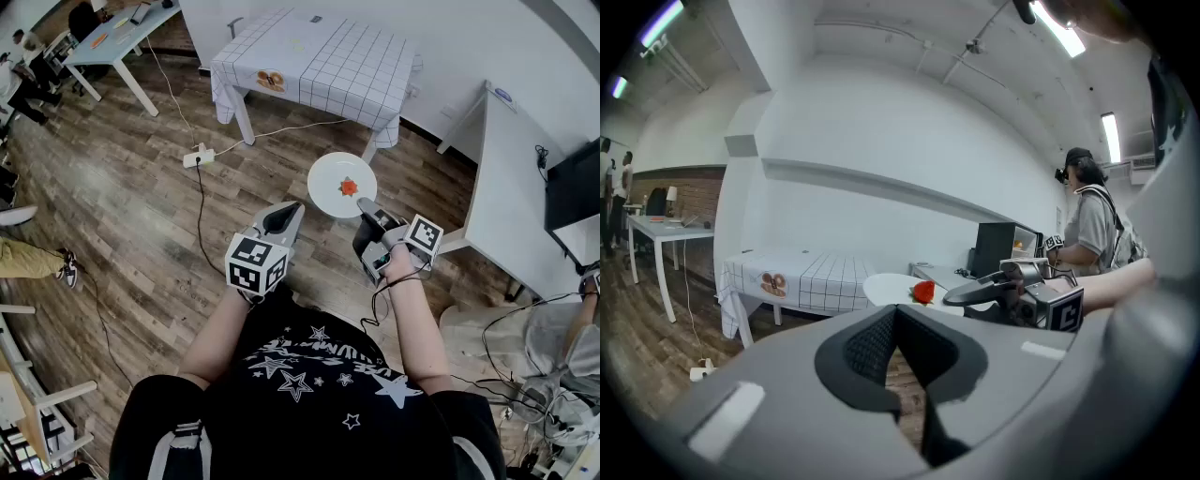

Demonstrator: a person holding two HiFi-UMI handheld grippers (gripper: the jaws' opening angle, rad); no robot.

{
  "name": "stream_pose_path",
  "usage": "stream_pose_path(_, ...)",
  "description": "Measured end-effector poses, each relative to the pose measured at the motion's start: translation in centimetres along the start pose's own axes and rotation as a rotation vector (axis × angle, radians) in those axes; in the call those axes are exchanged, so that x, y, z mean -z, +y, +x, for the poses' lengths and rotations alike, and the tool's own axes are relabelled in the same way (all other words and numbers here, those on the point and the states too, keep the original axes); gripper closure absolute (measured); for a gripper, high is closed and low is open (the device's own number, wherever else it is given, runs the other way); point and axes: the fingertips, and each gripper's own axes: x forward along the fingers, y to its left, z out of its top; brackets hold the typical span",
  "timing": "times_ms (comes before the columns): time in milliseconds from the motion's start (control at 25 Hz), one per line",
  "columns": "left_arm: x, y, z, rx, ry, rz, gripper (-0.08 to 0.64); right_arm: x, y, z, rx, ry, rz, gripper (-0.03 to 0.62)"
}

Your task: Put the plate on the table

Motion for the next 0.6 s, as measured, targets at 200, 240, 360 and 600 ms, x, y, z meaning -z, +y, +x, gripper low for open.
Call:
stream_pose_path(200, -1.0, 0.9, 0.4, -0.046, -0.011, 0.011, 0.551, -0.5, 0.1, 0.6, -0.001, -0.014, -0.07, 0.569)
stream_pose_path(240, -1.2, 1.1, 0.6, -0.054, -0.009, 0.003, 0.551, -0.6, 0.2, 0.7, 0.002, -0.018, -0.084, 0.569)
stream_pose_path(360, -1.2, 1.7, 1.1, -0.08, 0.007, -0.02, 0.551, -0.5, 0.2, 1.2, 0.008, -0.018, -0.09, 0.569)
stream_pose_path(600, -1.9, 2.1, 0.8, -0.125, -0.013, -0.053, 0.551, 0.1, 1.1, 1.6, -0.002, -0.024, -0.086, 0.569)
